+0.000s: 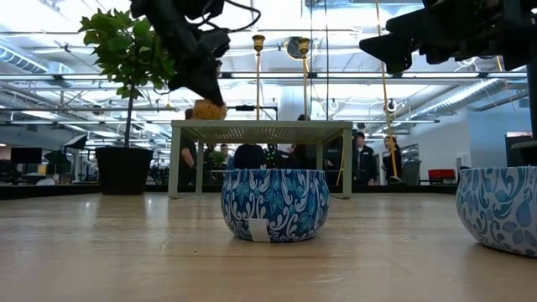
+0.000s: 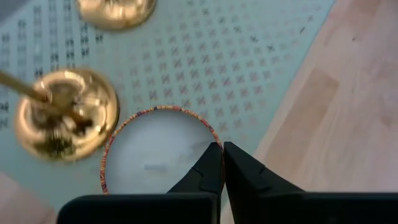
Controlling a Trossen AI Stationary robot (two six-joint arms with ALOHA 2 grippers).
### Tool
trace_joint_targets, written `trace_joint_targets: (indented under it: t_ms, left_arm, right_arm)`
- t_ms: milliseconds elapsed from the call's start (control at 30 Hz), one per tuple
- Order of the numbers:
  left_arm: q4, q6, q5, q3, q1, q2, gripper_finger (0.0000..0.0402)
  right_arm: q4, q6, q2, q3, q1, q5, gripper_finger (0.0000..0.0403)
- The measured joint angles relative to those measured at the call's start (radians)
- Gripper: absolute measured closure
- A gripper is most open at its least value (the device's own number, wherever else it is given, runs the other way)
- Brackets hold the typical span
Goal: Pick & Place candle stick holders
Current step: Put the orange scented candle on the shelf
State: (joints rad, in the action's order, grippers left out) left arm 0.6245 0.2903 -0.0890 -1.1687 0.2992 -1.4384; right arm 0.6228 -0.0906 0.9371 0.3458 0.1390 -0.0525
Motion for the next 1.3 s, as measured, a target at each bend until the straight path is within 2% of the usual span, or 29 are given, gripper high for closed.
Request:
trace_joint_targets:
  t_ms: [233,333,500,667,1300]
  left_arm:
    - [0.039,0.003,0.037,0.0,0.016,0.0,0.0395]
    - [0.037,-0.004,0.052,0.0,0.018,0.0,0.0379]
    - [0.037,-0.001,0.042,0.0,0.018,0.0,0.0358]
    - [0.037,0.0,0.005,0.0,0.018,0.0,0.0356]
    - [0.01,-0.026,0.009,0.0,0.017,0.0,0.0354]
  right_arm:
    - [0.0,0.0,0.0,0.0,0.0,0.0,0.0135]
    - [0.0,0.0,0.0,0.0,0.0,0.0,0.0135]
    - [0.0,0.0,0.0,0.0,0.0,0.0,0.0135]
    - [0.0,0.0,0.0,0.0,0.0,0.0,0.0135]
    - [0.0,0.0,0.0,0.0,0.0,0.0,0.0135]
